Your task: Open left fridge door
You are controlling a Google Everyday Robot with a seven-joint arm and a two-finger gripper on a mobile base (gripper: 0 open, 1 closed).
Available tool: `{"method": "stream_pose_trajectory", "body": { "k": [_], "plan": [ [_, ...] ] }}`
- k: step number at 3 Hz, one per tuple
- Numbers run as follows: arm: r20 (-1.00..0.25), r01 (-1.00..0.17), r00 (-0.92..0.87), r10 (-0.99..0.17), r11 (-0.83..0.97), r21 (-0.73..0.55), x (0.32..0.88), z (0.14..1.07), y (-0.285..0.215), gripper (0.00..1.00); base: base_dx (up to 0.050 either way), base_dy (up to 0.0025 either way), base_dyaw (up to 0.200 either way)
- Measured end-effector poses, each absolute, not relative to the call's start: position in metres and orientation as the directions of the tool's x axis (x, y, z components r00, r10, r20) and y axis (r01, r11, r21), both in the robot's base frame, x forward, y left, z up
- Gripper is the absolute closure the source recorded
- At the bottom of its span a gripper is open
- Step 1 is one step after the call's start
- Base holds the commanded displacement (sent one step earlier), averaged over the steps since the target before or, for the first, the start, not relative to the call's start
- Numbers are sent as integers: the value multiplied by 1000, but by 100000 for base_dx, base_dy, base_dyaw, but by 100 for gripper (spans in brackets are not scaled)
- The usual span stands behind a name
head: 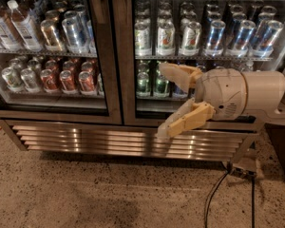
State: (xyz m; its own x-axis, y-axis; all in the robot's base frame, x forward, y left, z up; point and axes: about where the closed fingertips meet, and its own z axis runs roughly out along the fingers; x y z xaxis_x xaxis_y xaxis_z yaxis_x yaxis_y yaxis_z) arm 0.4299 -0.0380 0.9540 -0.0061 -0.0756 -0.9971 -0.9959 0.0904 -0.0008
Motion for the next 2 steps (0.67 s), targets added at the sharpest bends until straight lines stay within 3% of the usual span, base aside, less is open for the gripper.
{"method": "stream_pose_trajectory", "body": {
  "k": [1, 2],
  "plan": [
    [-997, -996, -6, -76, 90, -1, 430, 954, -38, 0, 0, 0, 0],
    [-993, -993, 85, -84, 81, -92, 417, 955, -31, 0, 0, 0, 0]
  ]
}}
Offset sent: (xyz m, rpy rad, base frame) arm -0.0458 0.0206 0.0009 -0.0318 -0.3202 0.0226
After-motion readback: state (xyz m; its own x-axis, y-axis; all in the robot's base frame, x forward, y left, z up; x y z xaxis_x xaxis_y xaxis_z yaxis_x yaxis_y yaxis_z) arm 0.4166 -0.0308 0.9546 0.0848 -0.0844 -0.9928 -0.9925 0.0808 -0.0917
